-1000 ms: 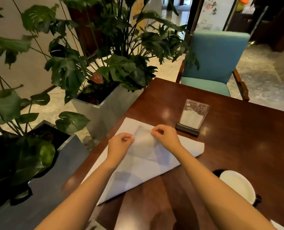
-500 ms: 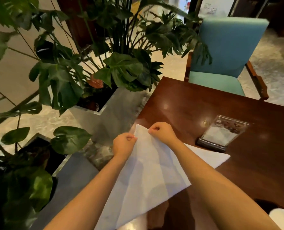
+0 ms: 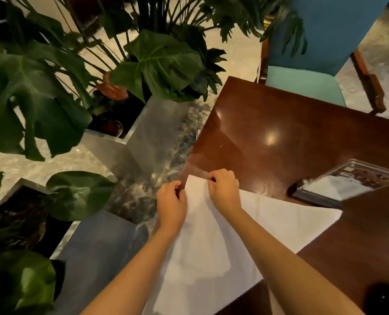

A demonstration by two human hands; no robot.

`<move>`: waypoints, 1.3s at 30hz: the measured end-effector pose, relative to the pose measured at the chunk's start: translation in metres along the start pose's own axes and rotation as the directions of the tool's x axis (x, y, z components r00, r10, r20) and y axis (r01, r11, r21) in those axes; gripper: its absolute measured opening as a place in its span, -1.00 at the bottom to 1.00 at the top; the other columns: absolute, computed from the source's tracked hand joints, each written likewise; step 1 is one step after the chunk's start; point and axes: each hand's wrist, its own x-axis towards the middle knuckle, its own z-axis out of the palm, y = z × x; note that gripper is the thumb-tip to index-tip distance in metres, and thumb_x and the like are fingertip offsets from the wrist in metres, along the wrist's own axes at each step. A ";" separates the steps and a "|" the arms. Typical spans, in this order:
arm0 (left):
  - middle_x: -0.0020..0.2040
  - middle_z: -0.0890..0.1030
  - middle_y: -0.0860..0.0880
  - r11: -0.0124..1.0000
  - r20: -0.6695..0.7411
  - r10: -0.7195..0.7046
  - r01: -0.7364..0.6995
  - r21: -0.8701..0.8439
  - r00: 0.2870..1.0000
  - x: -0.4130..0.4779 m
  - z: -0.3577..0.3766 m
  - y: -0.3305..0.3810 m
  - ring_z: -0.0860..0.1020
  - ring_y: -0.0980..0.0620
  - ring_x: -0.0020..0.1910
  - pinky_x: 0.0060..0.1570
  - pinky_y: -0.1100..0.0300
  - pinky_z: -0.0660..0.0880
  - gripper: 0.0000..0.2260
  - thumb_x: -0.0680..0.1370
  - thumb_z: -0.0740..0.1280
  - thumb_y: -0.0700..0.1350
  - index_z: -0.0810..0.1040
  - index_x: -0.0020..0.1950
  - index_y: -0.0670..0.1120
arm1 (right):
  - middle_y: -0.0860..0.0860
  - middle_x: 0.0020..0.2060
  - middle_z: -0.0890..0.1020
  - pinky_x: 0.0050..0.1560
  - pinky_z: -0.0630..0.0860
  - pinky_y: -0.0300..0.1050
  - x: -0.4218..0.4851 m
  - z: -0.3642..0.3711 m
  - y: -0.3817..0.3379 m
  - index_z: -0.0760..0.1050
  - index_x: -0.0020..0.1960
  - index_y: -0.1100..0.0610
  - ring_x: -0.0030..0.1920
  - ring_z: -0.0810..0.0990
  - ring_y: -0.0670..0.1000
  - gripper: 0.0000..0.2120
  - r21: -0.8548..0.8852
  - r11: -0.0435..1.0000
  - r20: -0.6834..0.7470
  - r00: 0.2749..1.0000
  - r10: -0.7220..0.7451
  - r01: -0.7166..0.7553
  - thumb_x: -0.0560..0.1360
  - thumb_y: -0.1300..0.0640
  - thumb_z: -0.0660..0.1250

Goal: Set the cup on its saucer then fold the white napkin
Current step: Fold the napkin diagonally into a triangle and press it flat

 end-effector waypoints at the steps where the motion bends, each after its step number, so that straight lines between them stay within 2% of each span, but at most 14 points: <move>1: 0.04 0.56 -0.13 0.996 -0.016 0.084 -0.084 -0.007 0.996 -0.005 0.000 0.000 0.50 -0.11 0.03 0.08 0.02 0.45 -0.80 0.51 0.24 -0.23 0.55 0.10 -0.16 | 0.08 0.01 0.60 0.01 0.39 0.01 -0.007 0.000 0.000 0.57 0.06 0.16 0.06 0.48 0.16 -0.74 0.014 0.999 -0.032 0.998 -0.046 0.046 0.54 0.16 0.13; 3: 0.05 0.58 -0.11 0.960 -0.027 0.281 -0.281 0.006 0.959 -0.020 0.005 -0.002 0.50 -0.07 0.04 0.09 0.01 0.44 -0.77 0.53 0.16 -0.13 0.52 0.12 -0.13 | 0.13 0.01 0.64 0.05 0.46 0.04 -0.022 0.001 -0.002 0.58 0.05 0.19 0.03 0.54 0.17 -0.60 0.039 0.989 -0.087 0.987 -0.137 0.141 0.51 0.05 0.03; 5: 0.14 0.58 -0.12 0.897 0.026 0.421 -0.420 0.140 0.907 -0.035 0.020 -0.006 0.52 -0.05 0.13 0.14 0.05 0.42 -0.71 0.55 0.12 -0.08 0.44 0.23 -0.11 | 0.13 0.13 0.62 0.21 0.48 0.05 -0.041 0.011 0.000 0.56 0.16 0.17 0.13 0.57 0.16 -0.54 0.013 0.979 -0.054 0.978 -0.201 0.202 0.51 -0.02 0.00; 8: 0.33 0.48 -0.12 0.843 0.243 0.385 -0.446 0.301 0.891 -0.047 0.033 -0.014 0.41 -0.08 0.34 0.31 -0.05 0.25 -0.57 0.64 -0.07 0.03 0.37 0.37 -0.13 | 0.10 0.38 0.42 0.43 0.24 0.07 -0.065 0.027 0.018 0.37 0.38 0.17 0.38 0.39 0.11 -0.51 -0.121 0.967 0.071 0.974 -0.215 0.222 0.59 0.01 -0.09; 10: 0.42 0.38 -0.08 0.769 0.347 0.350 -0.478 0.425 0.870 -0.049 0.033 -0.023 0.28 -0.04 0.43 0.36 -0.08 0.12 -0.48 0.63 -0.18 0.11 0.34 0.41 -0.10 | 0.05 0.46 0.24 0.46 0.00 0.02 -0.078 0.026 0.034 0.22 0.46 0.15 0.47 0.22 0.08 -0.50 -0.187 0.965 0.099 0.981 -0.168 0.184 0.61 -0.01 -0.16; 13: 0.47 0.29 -0.08 0.666 0.417 0.375 -0.554 0.499 0.827 -0.051 0.031 -0.027 0.21 -0.04 0.46 0.38 -0.11 0.10 -0.47 0.62 -0.19 0.13 0.26 0.46 -0.09 | -0.03 0.49 0.09 0.47 -0.14 -0.03 -0.093 0.014 0.061 0.08 0.51 0.07 0.51 0.04 0.01 -0.46 -0.245 0.965 0.078 0.994 -0.072 0.090 0.60 -0.12 -0.21; 19: 0.50 0.23 -0.08 0.620 0.438 0.384 -0.578 0.530 0.813 -0.050 0.032 -0.027 0.15 -0.06 0.49 0.40 -0.11 0.11 -0.48 0.61 -0.11 0.11 0.19 0.49 -0.10 | -0.04 0.51 -0.05 0.51 -0.14 0.01 -0.133 -0.023 0.124 -0.06 0.53 0.06 0.52 -0.13 -0.02 -0.35 -0.321 0.931 -0.013 0.984 0.175 -0.170 0.53 -0.22 -0.34; 24: 0.49 0.24 -0.08 0.611 0.442 0.400 -0.593 0.525 0.803 -0.049 0.032 -0.027 0.16 -0.06 0.48 0.41 -0.10 0.06 -0.48 0.60 -0.09 0.13 0.19 0.49 -0.09 | 0.08 0.53 0.06 0.49 0.00 0.11 -0.152 -0.048 0.163 0.00 0.52 0.13 0.53 0.00 0.08 -0.36 -0.318 0.858 -0.141 0.915 0.378 -0.404 0.55 -0.16 -0.26; 29: 0.49 0.25 -0.08 0.589 0.444 0.423 -0.612 0.528 0.790 -0.044 0.034 -0.029 0.15 -0.05 0.48 0.42 -0.07 -0.04 -0.48 0.59 -0.04 0.13 0.22 0.48 -0.10 | 0.17 0.49 0.18 0.46 0.10 0.23 -0.159 -0.060 0.176 0.07 0.50 0.20 0.50 0.10 0.16 -0.46 -0.265 0.781 -0.229 0.824 0.518 -0.565 0.60 -0.05 -0.09; 31: 0.49 0.24 -0.09 0.592 0.430 0.426 -0.604 0.534 0.796 -0.044 0.035 -0.026 0.14 -0.07 0.49 0.42 -0.07 -0.10 -0.48 0.59 -0.04 0.13 0.20 0.48 -0.11 | 0.20 0.43 0.28 0.42 0.18 0.24 -0.161 -0.058 0.157 0.14 0.45 0.22 0.43 0.23 0.21 -0.46 -0.251 0.824 -0.241 0.857 0.456 -0.509 0.57 -0.05 -0.09; 32: 0.49 0.23 -0.10 0.602 0.416 0.430 -0.598 0.530 0.801 -0.047 0.036 -0.022 0.13 -0.08 0.49 0.42 -0.07 -0.10 -0.48 0.59 -0.04 0.12 0.19 0.48 -0.11 | 0.19 0.44 0.27 0.44 0.15 0.21 -0.163 -0.050 0.143 0.14 0.46 0.20 0.43 0.23 0.21 -0.45 -0.238 0.883 -0.201 0.910 0.362 -0.404 0.56 -0.06 -0.06; 34: 0.49 0.24 -0.11 0.640 0.375 0.454 -0.589 0.494 0.808 -0.064 0.039 -0.011 0.16 -0.10 0.48 0.41 -0.07 -0.07 -0.51 0.60 -0.03 0.07 0.18 0.48 -0.12 | 0.11 0.51 0.12 0.49 -0.07 0.08 -0.171 -0.024 0.107 0.06 0.51 0.14 0.51 0.07 0.12 -0.46 -0.223 0.972 -0.027 0.997 0.075 -0.079 0.58 -0.04 -0.06; 36: 0.47 0.27 -0.12 0.670 0.337 0.480 -0.587 0.456 0.810 -0.091 0.046 0.006 0.23 -0.11 0.45 0.39 -0.07 -0.02 -0.53 0.59 -0.04 0.02 0.17 0.47 -0.12 | 0.01 0.51 0.02 0.48 -0.19 0.00 -0.177 -0.001 0.084 -0.02 0.52 0.08 0.53 -0.04 0.05 -0.48 -0.230 0.961 0.140 0.983 -0.120 0.150 0.59 -0.05 -0.11; 39: 0.46 0.29 -0.11 0.674 0.358 0.460 -0.582 0.455 0.813 -0.142 0.059 0.017 0.22 -0.09 0.45 0.37 -0.08 0.05 -0.52 0.57 -0.04 0.01 0.17 0.46 -0.15 | 0.03 0.51 0.10 0.45 -0.11 0.02 -0.178 0.010 0.084 0.04 0.51 0.11 0.52 0.02 0.06 -0.47 -0.317 0.925 0.164 0.973 -0.162 0.207 0.57 0.00 -0.02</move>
